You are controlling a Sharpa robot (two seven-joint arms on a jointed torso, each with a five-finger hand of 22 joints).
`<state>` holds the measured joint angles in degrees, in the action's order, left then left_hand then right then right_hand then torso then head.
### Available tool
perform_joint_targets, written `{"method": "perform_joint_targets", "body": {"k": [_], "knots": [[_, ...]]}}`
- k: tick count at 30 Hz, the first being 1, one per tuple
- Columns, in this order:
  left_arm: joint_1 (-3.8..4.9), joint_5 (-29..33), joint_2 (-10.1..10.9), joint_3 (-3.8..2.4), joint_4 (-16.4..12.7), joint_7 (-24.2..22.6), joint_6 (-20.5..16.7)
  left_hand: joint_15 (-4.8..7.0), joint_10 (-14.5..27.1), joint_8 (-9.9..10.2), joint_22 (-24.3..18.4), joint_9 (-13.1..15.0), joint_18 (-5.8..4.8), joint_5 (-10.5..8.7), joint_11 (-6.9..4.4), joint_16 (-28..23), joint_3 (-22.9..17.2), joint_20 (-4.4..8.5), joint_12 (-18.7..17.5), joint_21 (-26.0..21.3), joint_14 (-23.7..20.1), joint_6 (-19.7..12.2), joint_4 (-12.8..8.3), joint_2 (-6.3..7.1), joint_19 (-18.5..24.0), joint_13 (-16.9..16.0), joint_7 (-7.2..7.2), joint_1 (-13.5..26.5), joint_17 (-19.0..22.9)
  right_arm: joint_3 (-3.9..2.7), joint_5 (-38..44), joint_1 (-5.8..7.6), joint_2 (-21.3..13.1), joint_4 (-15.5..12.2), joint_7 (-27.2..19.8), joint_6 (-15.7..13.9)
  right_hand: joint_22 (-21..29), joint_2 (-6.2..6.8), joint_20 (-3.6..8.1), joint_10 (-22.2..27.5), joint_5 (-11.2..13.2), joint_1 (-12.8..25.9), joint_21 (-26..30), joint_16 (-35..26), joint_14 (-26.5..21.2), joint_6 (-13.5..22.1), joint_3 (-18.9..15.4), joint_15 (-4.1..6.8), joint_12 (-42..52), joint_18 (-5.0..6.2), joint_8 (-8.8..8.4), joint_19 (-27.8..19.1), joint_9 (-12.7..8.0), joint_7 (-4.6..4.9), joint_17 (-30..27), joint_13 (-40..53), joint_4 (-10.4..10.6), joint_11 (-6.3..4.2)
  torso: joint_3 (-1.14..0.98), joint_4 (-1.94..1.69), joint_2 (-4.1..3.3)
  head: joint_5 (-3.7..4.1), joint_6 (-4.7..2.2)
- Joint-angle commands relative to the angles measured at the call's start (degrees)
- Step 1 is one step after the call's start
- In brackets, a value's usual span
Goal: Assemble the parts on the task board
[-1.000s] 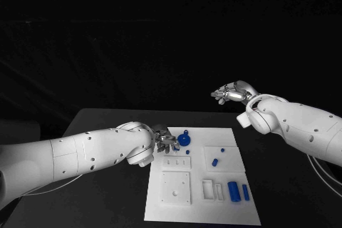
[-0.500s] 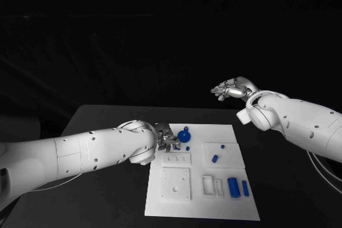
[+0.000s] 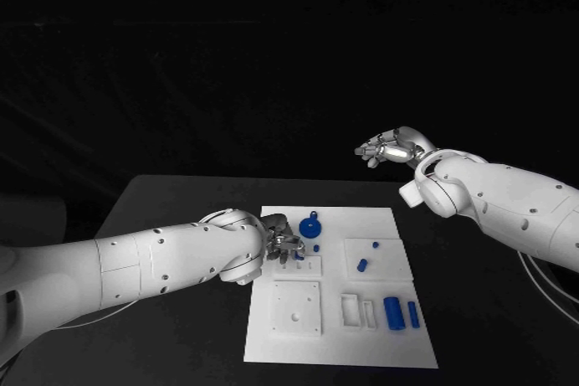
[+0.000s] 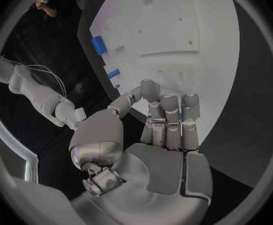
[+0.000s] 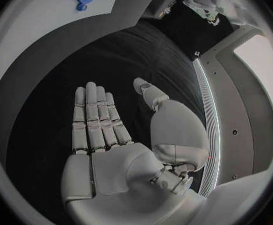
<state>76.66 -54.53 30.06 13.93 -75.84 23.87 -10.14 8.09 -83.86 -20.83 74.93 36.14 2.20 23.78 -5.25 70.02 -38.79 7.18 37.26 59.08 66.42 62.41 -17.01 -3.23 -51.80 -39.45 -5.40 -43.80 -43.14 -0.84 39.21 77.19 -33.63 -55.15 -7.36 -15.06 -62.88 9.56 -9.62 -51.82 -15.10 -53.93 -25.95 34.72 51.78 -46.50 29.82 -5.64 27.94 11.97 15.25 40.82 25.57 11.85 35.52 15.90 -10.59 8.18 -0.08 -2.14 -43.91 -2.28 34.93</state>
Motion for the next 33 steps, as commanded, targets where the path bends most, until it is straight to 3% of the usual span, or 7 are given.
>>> {"method": "perform_joint_targets", "body": {"k": [1,12,17,30,33], "knots": [[-0.38,-1.09,-0.16,-0.04,-0.05,-0.14,0.35,0.13,0.99,-1.52,0.09,11.51,0.89,-0.43,-0.76,0.57,-0.59,6.36,0.69,0.55,-0.4,8.67,0.19,-1.18,0.48,-0.04,5.79,0.63,0.2,-0.02,1.29,0.02,-0.05,-0.12,-0.52,1.11,-0.03,-0.19,-0.34,-0.27,-0.42,0.17,0.27,-0.26,-0.23,0.55,-0.22,-0.23,-0.33,0.31,0.13,-0.31,-0.1,0.12,-0.08,-0.18,-0.1,0.12,-0.02,-0.03,0.04,-0.01,0.08],[-1.48,-2.72,-0.9,-0.05,1.09,-0.36,0.64,0.2,1.1,-1.55,0.0,11.75,0.99,-0.93,-0.82,0.85,-0.86,6.43,1.09,0.87,-0.45,8.7,0.16,-1.28,0.56,-0.01,5.84,1.0,0.33,-0.02,1.37,0.02,-0.11,-0.34,-0.47,1.63,-0.1,-0.15,-0.49,-0.18,-0.91,0.33,0.45,-0.31,-0.46,0.61,-0.35,-0.37,-0.4,0.37,0.15,-0.57,-0.26,0.14,-0.23,-0.79,0.08,0.22,0.06,0.11,-0.07,0.01,-0.02],[-1.79,-2.93,-1.19,-0.05,1.39,-0.42,1.02,0.22,1.12,-1.55,-0.02,11.8,1.0,-1.0,-0.83,0.9,-0.91,6.45,1.17,0.95,-0.45,8.71,0.17,-1.26,0.56,0.0,5.84,1.05,0.36,-0.02,1.37,0.02,-0.08,-0.41,-0.45,1.73,-0.28,-0.13,-0.73,-0.14,-3.15,0.83,0.64,-0.24,-0.68,0.7,-0.87,-0.48,-0.35,0.53,0.22,-0.8,-0.5,0.18,-0.4,-1.72,0.39,0.3,0.09,0.1,-0.04,0.1,0.11],[-1.89,-3.22,-1.06,-0.06,1.33,-0.15,2.21,0.26,1.16,-1.57,-0.07,11.93,1.03,-1.1,-0.84,1.02,-0.98,6.47,1.36,1.11,-0.47,8.72,0.16,-1.35,0.57,0.03,5.85,1.25,0.44,-0.02,1.37,0.01,-0.16,-0.57,-0.54,1.72,-0.33,-0.11,-0.81,-0.11,-3.42,0.94,0.72,-0.24,-0.8,0.72,-1.05,-0.51,-0.32,0.58,0.26,-0.91,-0.58,0.18,-0.46,-2.01,0.44,0.33,0.13,0.05,-0.02,0.03,0.28],[-1.89,-3.73,-1.08,-0.06,1.4,-0.08,2.44,0.27,1.17,-1.58,-0.08,11.95,1.03,-1.11,-0.84,1.04,-1.0,6.47,1.38,1.14,-0.48,8.72,0.15,-1.34,0.58,0.04,5.86,1.26,0.46,-0.02,1.37,0.0,-0.07,-0.67,-0.54,1.86,-0.48,-0.05,-0.96,-0.14,-4.88,1.21,0.82,-0.14,-0.9,0.78,-1.6,-0.53,-0.18,0.72,0.32,-1.02,-0.74,0.21,-0.54,-2.58,0.42,0.34,0.12,0.02,-0.07,0.04,0.35]]}}
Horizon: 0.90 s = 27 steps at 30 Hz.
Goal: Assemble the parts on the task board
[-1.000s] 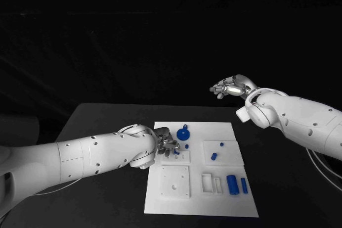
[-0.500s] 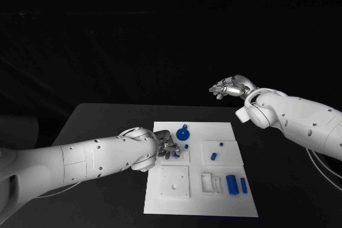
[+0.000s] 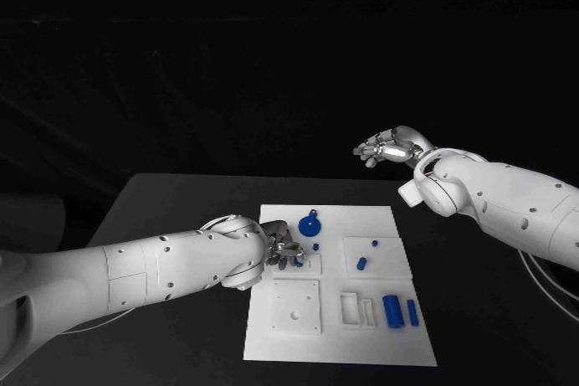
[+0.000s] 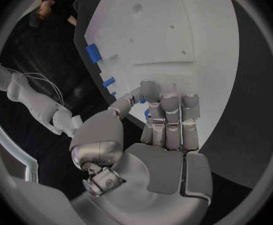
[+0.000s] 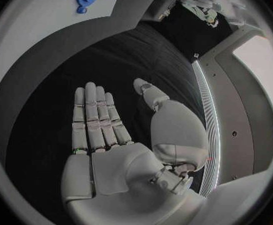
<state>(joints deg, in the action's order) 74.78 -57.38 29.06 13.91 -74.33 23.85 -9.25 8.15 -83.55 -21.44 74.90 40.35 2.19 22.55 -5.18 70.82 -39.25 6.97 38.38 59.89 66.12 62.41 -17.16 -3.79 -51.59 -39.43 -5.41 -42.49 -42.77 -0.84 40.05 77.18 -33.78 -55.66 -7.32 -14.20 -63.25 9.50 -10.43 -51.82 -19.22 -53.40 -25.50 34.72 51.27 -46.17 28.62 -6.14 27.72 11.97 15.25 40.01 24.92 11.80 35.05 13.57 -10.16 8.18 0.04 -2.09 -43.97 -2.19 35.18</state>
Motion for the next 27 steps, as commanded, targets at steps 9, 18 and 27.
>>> {"method": "perform_joint_targets", "body": {"k": [9,18,27], "knots": [[-0.16,-1.85,-0.19,-0.04,0.47,0.33,2.27,0.23,0.91,-0.97,-0.09,7.82,1.05,0.0,-0.89,0.29,-0.6,6.7,0.37,0.42,-0.23,8.69,0.32,-0.77,0.4,0.06,5.86,0.06,0.16,-0.02,0.53,0.01,0.04,-0.64,-0.52,1.18,-0.18,-0.04,-0.22,-0.14,-1.19,0.74,0.41,-0.11,-0.46,0.44,-0.64,-0.05,0.12,0.79,0.38,-0.24,-0.16,0.24,-0.12,-0.53,-0.06,0.35,-0.06,-0.03,0.0,-0.14,0.23],[-0.62,-2.37,-0.42,-0.05,1.07,0.25,1.05,0.25,0.98,-0.93,-0.14,7.88,1.06,-0.11,-0.85,0.3,-0.65,6.71,0.43,0.5,-0.31,8.63,0.33,-0.75,0.44,0.12,5.83,0.17,0.25,-0.02,0.53,0.01,-0.04,-0.88,-0.54,1.08,-0.21,-0.08,-0.26,-0.12,-1.3,0.77,0.44,-0.1,-0.51,0.44,-0.73,-0.07,0.14,0.82,0.4,-0.27,-0.19,0.24,-0.15,-0.65,-0.07,0.35,-0.04,0.01,0.0,-0.2,0.27],[-0.66,-2.18,-0.34,-0.05,0.82,-0.28,-0.29,0.27,1.01,-0.92,-0.17,7.93,1.08,-0.18,-0.83,0.32,-0.71,6.72,0.48,0.55,-0.34,8.61,0.32,-0.73,0.46,0.16,5.82,0.19,0.3,-0.02,0.53,0.01,-0.04,-0.95,-0.57,1.03,-0.23,-0.1,-0.28,-0.11,-1.34,0.81,0.47,-0.1,-0.54,0.43,-0.8,-0.09,0.16,0.83,0.41,-0.3,-0.21,0.24,-0.16,-0.74,-0.06,0.36,-0.04,-0.03,0.01,-0.04,0.22]]}}
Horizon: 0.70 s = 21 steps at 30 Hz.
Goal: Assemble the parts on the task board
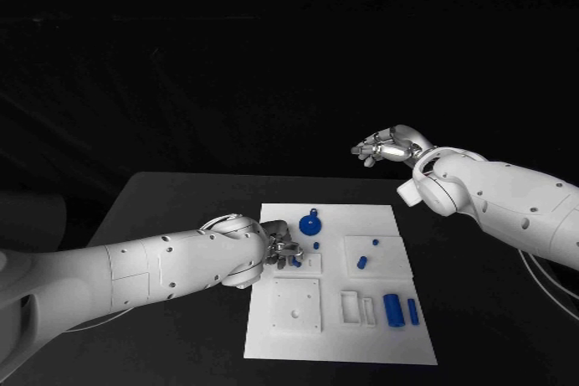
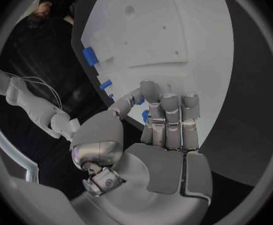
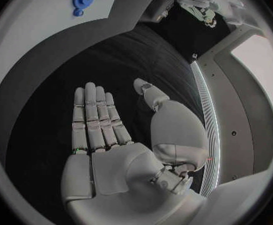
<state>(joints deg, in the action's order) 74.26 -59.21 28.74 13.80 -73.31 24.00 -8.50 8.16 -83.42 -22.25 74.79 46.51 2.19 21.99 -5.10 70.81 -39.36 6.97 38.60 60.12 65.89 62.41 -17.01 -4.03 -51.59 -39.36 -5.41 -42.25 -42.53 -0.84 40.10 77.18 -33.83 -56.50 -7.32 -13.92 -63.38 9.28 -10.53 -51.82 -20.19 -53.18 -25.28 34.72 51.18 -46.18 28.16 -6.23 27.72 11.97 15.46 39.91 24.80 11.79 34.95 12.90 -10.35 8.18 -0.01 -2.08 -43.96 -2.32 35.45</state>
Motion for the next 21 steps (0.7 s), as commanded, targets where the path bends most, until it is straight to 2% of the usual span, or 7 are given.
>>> {"method": "perform_joint_targets", "body": {"k": [1,7,10,21], "knots": [[-0.15,-0.21,0.0,0.06,-0.29,-0.47,-1.18,0.27,0.89,-0.1,-0.07,1.78,1.08,0.37,-0.91,0.32,-0.6,6.72,0.27,0.33,-0.12,8.61,0.17,-0.5,0.46,0.09,5.82,-0.05,0.06,-0.02,0.48,0.01,-0.01,-0.13,-0.56,0.76,-0.1,0.11,-0.19,-0.11,-0.37,0.61,0.26,-0.1,-0.46,0.45,-0.36,0.0,0.16,0.83,0.21,-0.2,-0.1,0.26,-0.07,-0.09,0.14,0.37,0.02,-0.04,-0.01,0.09,-0.04],[-0.22,1.61,0.58,0.04,-1.66,-0.55,-2.14,0.28,0.89,-0.11,-0.09,1.82,1.09,0.35,-0.92,0.36,-0.66,6.74,0.32,0.38,-0.12,8.62,0.15,-0.48,0.46,0.12,5.83,-0.07,0.1,-0.02,0.48,0.01,-0.01,-0.06,-0.54,0.8,-0.13,0.05,-0.23,-0.11,-0.42,0.7,0.29,-0.09,-0.48,0.42,-0.45,-0.01,0.19,0.86,0.24,-0.22,-0.13,0.25,-0.09,-0.19,0.2,0.37,0.04,0.05,-0.03,0.13,-0.01],[-0.33,1.79,0.98,0.03,-2.25,-0.75,-2.7,0.3,0.92,-0.12,-0.12,1.86,1.12,0.36,-0.93,0.39,-0.74,6.76,0.36,0.43,-0.12,8.62,0.14,-0.4,0.48,0.15,5.84,-0.14,0.14,-0.02,0.48,0.01,-0.04,-0.11,-0.56,0.81,-0.14,0.01,-0.25,-0.11,-0.44,0.76,0.3,-0.08,-0.49,0.4,-0.5,-0.02,0.21,0.87,0.26,-0.23,-0.14,0.24,-0.1,-0.25,0.23,0.37,0.01,-0.04,0.02,0.2,0.01],[-0.44,1.79,2.08,0.02,-2.88,-1.28,-4.53,0.35,1.02,-0.07,-0.21,1.98,1.17,0.31,-0.93,0.48,-0.98,6.81,0.49,0.6,-0.17,8.57,0.15,-0.04,0.53,0.29,5.84,-0.43,0.31,-0.02,0.47,0.0,-0.09,-0.12,-0.59,0.91,-0.19,-0.22,-0.34,-0.1,-0.71,1.2,0.4,-0.03,-0.56,0.37,-0.77,-0.04,0.3,0.96,0.33,-0.28,-0.23,0.22,-0.16,-0.58,0.55,0.38,-0.01,-0.04,0.0,0.29,0.03]]}}
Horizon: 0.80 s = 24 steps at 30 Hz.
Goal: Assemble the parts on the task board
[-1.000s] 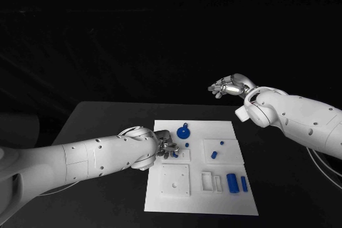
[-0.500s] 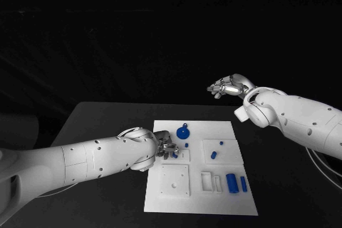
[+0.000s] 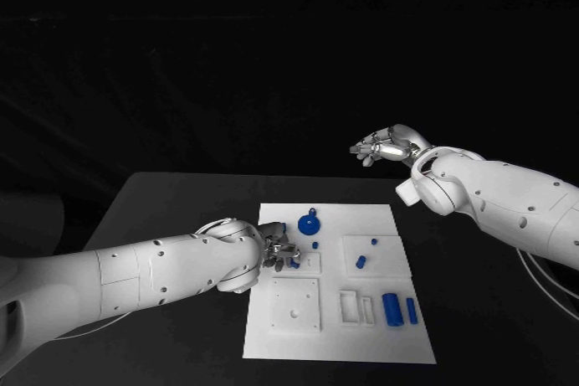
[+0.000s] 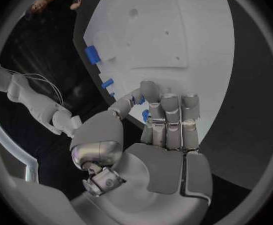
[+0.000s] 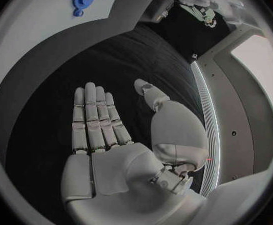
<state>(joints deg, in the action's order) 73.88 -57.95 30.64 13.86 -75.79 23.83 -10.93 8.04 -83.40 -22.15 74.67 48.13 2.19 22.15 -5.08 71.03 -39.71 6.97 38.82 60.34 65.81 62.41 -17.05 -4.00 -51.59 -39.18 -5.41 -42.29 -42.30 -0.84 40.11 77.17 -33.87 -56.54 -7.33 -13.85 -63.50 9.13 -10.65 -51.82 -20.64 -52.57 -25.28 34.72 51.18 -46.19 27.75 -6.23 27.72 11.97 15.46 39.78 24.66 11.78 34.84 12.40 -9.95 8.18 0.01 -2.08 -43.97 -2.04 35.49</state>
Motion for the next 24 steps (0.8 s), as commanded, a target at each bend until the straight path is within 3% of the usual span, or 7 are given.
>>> {"method": "perform_joint_targets", "body": {"k": [1,5,7,9,12,17,24], "knots": [[-0.07,0.54,0.22,-0.03,-0.43,-1.13,-2.19,0.46,1.0,-0.17,-0.09,0.36,1.17,0.15,-0.95,0.26,-0.64,6.82,0.27,0.38,-0.1,8.57,0.19,-0.07,0.54,0.11,5.84,-0.4,0.09,-0.02,0.45,0.01,-0.06,-0.09,-0.58,0.84,-0.08,-0.07,-0.22,-0.1,-0.27,0.6,0.4,-0.03,-0.56,0.38,-0.37,-0.04,0.31,0.97,0.33,-0.15,-0.09,0.22,-0.06,-0.09,0.16,0.38,-0.03,-0.03,0.02,0.02,-0.01],[-0.13,0.48,0.59,-0.03,-1.01,-1.76,-4.49,0.41,1.35,0.14,-0.35,0.41,1.14,-0.74,-0.83,0.09,-0.79,6.78,0.12,0.43,-0.39,8.24,0.26,0.08,0.75,0.49,5.69,-0.64,0.47,-0.01,0.45,0.0,-0.1,-0.06,-0.55,0.88,-0.11,-0.24,-0.29,-0.08,-0.62,0.96,0.48,0.0,-0.61,0.39,-0.53,-0.05,0.38,1.04,0.36,-0.19,-0.17,0.22,-0.1,-0.33,0.47,0.39,-0.02,0.0,-0.03,0.06,0.05],[-0.15,0.48,0.76,-0.03,-1.36,-2.1,-5.72,0.36,1.6,0.49,-0.68,0.5,1.13,-3.64,-0.76,-0.08,-0.84,6.74,-0.08,0.46,-0.59,7.97,0.28,-0.05,0.93,0.96,5.56,-0.94,0.91,-0.01,0.45,0.0,-0.09,-0.03,-0.54,0.92,-0.13,-0.26,-0.31,-0.07,-0.77,1.06,0.51,0.01,-0.63,0.4,-0.59,-0.06,0.41,1.07,0.37,-0.2,-0.2,0.23,-0.12,-0.42,0.55,0.39,-0.03,-0.01,-0.02,0.09,0.04],[-0.22,0.51,1.0,-0.03,-1.79,-2.37,-6.7,0.33,1.7,0.71,-0.9,0.58,1.1,-4.59,-0.72,-0.13,-0.86,6.71,-0.19,0.49,-0.64,7.86,0.31,-0.03,1.03,1.27,5.49,-1.09,1.19,-0.01,0.45,0.0,-0.11,-0.03,-0.5,1.03,-0.14,-0.28,-0.33,-0.07,-0.89,1.14,0.53,0.02,-0.65,0.41,-0.63,-0.06,0.43,1.09,0.37,-0.21,-0.23,0.23,-0.14,-0.48,0.62,0.39,-0.05,-0.05,0.0,0.1,0.05],[-0.34,0.63,1.34,-0.02,-2.43,-2.81,-9.12,0.21,1.92,1.32,-1.38,0.64,1.04,-7.52,-0.57,-0.3,-0.88,6.63,-0.45,0.45,-0.86,7.5,0.38,-0.06,1.29,1.88,5.3,-1.37,1.72,-0.01,0.45,0.0,-0.16,0.01,-0.48,1.01,-0.16,-0.31,-0.36,-0.06,-1.01,1.25,0.56,0.03,-0.67,0.43,-0.7,-0.07,0.46,1.11,0.37,-0.23,-0.26,0.23,-0.16,-0.57,0.72,0.39,-0.06,-0.08,0.0,0.11,0.1],[-0.54,0.39,1.74,0.0,-3.65,-4.91,-15.42,0.19,1.98,1.64,-1.63,0.66,1.03,-8.53,-0.55,-0.33,-0.89,6.61,-0.53,0.49,-0.91,7.42,0.42,0.07,1.34,2.18,5.23,-1.54,1.97,-0.01,0.45,0.0,-0.17,0.13,-0.43,1.05,-0.18,-0.33,-0.38,-0.05,-1.15,1.34,0.59,0.04,-0.69,0.44,-0.74,-0.08,0.48,1.14,0.38,-0.25,-0.29,0.23,-0.17,-0.66,0.8,0.39,-0.1,-0.14,0.02,0.12,0.15],[-1.12,-0.73,1.89,0.02,-4.05,-4.96,-15.28,0.34,1.83,1.83,-1.9,0.73,1.11,-8.58,-0.68,-0.21,-1.02,6.71,-0.5,0.65,-0.7,7.6,0.47,0.68,1.13,2.44,5.31,-2.06,2.19,0.0,0.45,0.0,-0.35,0.18,-0.4,1.04,-0.19,-0.34,-0.38,-0.05,-1.24,1.32,0.6,0.05,-0.69,0.44,-0.75,-0.08,0.51,1.17,0.39,-0.24,-0.31,0.23,-0.18,-0.71,0.8,0.39,-0.09,-0.08,0.05,-0.06,0.33]]}}
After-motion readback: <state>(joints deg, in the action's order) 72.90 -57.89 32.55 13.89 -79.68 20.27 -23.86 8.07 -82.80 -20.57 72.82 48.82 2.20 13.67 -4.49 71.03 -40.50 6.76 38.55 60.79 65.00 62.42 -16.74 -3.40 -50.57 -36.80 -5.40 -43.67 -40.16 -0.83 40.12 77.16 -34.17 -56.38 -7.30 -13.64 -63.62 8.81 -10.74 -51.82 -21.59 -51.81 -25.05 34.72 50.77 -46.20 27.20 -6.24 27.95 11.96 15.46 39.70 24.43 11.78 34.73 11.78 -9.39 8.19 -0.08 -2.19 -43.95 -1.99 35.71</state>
